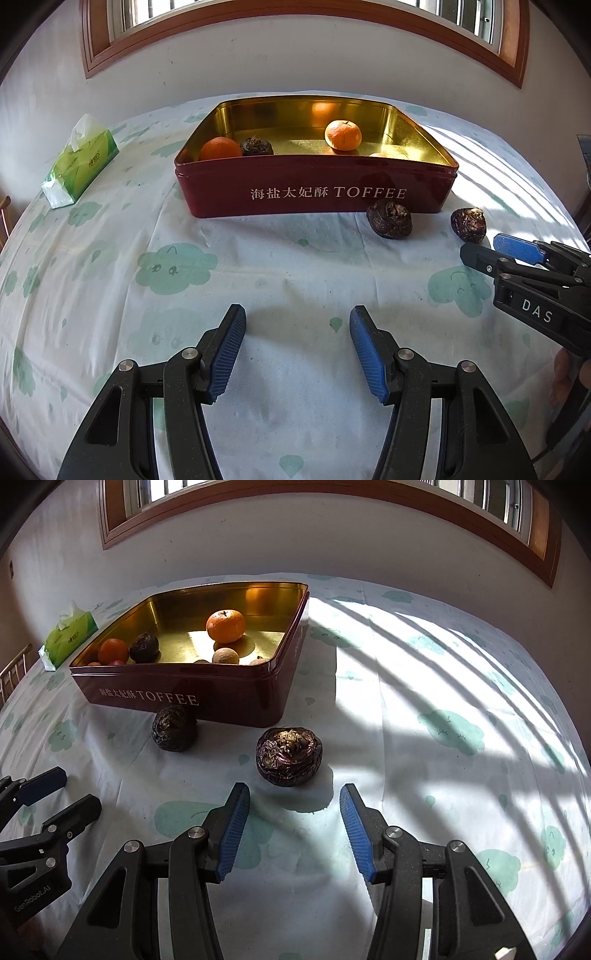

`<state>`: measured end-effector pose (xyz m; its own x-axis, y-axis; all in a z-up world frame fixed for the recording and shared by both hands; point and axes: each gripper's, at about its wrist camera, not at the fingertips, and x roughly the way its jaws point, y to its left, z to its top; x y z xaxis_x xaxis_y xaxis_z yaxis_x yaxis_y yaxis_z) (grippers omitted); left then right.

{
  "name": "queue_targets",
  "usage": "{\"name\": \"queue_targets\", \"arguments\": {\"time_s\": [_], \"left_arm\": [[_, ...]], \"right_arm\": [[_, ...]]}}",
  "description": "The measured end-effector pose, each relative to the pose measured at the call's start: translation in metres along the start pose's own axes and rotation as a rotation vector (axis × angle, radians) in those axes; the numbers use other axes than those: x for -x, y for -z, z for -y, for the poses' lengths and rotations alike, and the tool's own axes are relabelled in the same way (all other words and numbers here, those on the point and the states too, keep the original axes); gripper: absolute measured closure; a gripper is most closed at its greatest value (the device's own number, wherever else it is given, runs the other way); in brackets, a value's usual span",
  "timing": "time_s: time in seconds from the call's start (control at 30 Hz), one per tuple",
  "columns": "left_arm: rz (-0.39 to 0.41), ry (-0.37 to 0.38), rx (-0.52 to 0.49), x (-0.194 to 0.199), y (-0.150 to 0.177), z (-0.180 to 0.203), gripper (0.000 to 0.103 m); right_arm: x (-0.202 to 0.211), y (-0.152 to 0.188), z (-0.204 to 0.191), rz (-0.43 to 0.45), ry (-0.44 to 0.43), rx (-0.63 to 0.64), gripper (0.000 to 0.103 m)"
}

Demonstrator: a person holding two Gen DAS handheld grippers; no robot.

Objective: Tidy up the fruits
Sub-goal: 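Withdraw both tools from the tin toward the two dark round fruits, then grasp a dark round fruit with the left tool while the right tool grasps another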

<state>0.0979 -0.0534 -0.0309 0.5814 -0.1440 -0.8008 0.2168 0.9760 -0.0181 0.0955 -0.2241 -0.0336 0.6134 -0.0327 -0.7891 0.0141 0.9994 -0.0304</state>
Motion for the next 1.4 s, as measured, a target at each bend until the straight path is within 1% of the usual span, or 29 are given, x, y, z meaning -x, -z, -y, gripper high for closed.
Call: {"name": "queue_targets", "arguments": {"time_s": [0.13,0.2,0.27,0.5,0.7,0.8,1.0,1.17,1.33,1.4], "left_arm": [[-0.002,-0.004,-0.004,-0.004,-0.006,0.004,0.043],[-0.004,-0.004,-0.004,-0.007,-0.010,0.006,0.043],[-0.005,-0.003,-0.006,-0.010,-0.014,0.009,0.043],[-0.011,0.018,-0.023,-0.018,-0.024,0.024,0.043],[-0.003,0.083,-0.021,-0.021,-0.030,0.039,0.043],[-0.001,0.094,-0.022,-0.023,-0.032,0.048,0.043],[0.005,0.065,-0.040,-0.030,-0.040,0.061,0.043],[0.009,0.030,-0.039,-0.039,-0.049,0.065,0.043],[0.015,0.016,-0.014,-0.044,-0.055,0.064,0.043],[0.026,0.012,-0.023,-0.043,-0.054,0.064,0.044]], "right_arm": [[-0.008,-0.010,-0.001,0.011,-0.006,0.011,0.055],[-0.009,-0.012,-0.001,0.016,-0.010,0.015,0.058],[-0.009,-0.012,-0.002,0.025,-0.015,0.025,0.068],[-0.007,-0.010,0.002,0.028,-0.024,0.028,0.068],[0.003,0.004,0.023,0.027,-0.003,-0.004,0.068],[0.009,0.013,0.035,0.028,0.011,-0.025,0.068],[0.016,0.024,0.051,0.028,0.024,-0.057,0.068],[0.014,0.023,0.049,0.028,0.031,-0.056,0.068],[0.014,0.024,0.050,0.028,0.031,-0.056,0.068],[0.014,0.024,0.050,0.028,0.031,-0.056,0.068]]}}
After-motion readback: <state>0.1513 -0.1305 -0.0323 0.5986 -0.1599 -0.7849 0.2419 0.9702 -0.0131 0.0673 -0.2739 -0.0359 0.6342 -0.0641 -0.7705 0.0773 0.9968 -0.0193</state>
